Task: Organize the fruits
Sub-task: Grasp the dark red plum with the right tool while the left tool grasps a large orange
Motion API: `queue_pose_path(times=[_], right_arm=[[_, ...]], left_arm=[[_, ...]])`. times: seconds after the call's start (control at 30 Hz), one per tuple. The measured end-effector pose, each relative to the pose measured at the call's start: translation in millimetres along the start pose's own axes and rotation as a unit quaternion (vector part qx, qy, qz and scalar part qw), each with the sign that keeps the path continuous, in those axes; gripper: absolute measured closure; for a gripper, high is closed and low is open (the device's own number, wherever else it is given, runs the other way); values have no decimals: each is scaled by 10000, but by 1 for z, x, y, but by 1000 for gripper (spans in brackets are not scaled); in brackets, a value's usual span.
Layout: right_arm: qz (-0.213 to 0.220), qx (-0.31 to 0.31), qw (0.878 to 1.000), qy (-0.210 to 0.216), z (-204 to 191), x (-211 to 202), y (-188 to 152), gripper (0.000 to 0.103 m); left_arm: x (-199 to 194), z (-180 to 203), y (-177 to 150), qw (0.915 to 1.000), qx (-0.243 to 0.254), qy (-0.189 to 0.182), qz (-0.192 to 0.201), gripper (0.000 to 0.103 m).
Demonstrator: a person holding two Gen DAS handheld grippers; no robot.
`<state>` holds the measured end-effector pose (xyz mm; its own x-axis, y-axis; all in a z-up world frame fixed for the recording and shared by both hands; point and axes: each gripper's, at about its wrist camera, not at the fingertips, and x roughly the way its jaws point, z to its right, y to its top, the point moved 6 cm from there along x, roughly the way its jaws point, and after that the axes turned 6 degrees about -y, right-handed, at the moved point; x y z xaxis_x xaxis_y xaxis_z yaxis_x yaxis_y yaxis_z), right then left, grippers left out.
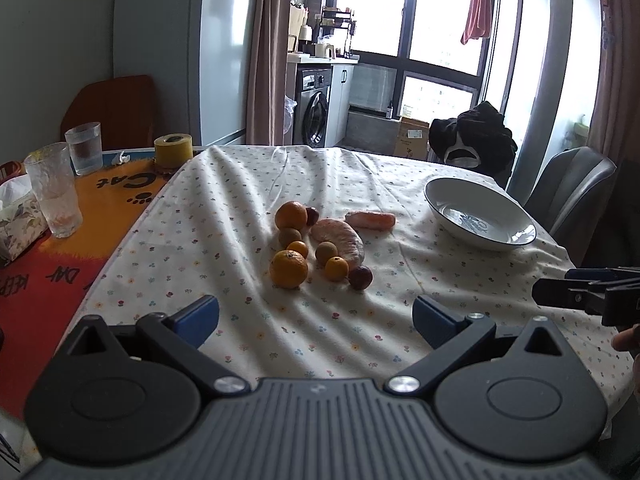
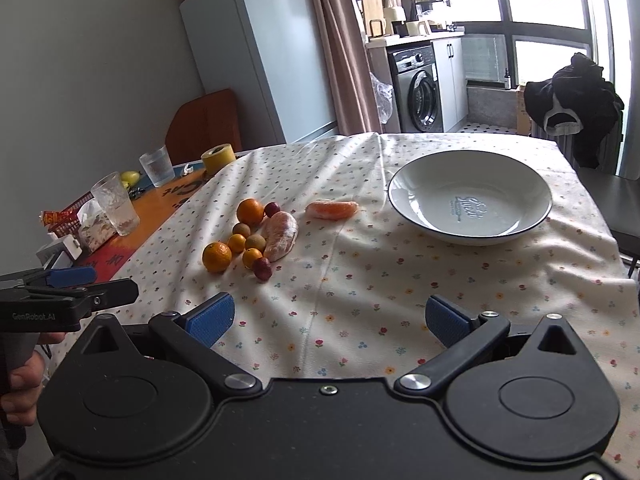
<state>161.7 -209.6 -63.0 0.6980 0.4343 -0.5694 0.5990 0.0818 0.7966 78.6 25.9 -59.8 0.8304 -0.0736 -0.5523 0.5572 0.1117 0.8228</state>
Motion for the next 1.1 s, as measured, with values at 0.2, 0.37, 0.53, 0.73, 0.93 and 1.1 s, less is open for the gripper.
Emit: queue_pose_path(times=[0.2,0.37,0.53,0.73,0.93,1.1], right_arm=[[-32,-61,9998,159,-13,15,4,0],[-93,-142,9993,327,-27,29,8,1],[-240,-181,9987,412,-36,45,7,9],[-453,-197,9970,601,-48,64,5,28],[-642,-231,9954,677,-59,84,6,41],[-802,-309,9942,644,-65,103,9,48]], left_arm=[[10,-9,0,9999,-147,-77,36,3],[19,-18,-2,9998,-215,-21,30,5],[28,-27,-3,9995,-303,9,4,15],[43,-36,-7,9993,-358,11,-91,34],[56,-46,-9,9988,-461,8,-164,45],[64,-49,-6,9987,-489,31,-170,47]])
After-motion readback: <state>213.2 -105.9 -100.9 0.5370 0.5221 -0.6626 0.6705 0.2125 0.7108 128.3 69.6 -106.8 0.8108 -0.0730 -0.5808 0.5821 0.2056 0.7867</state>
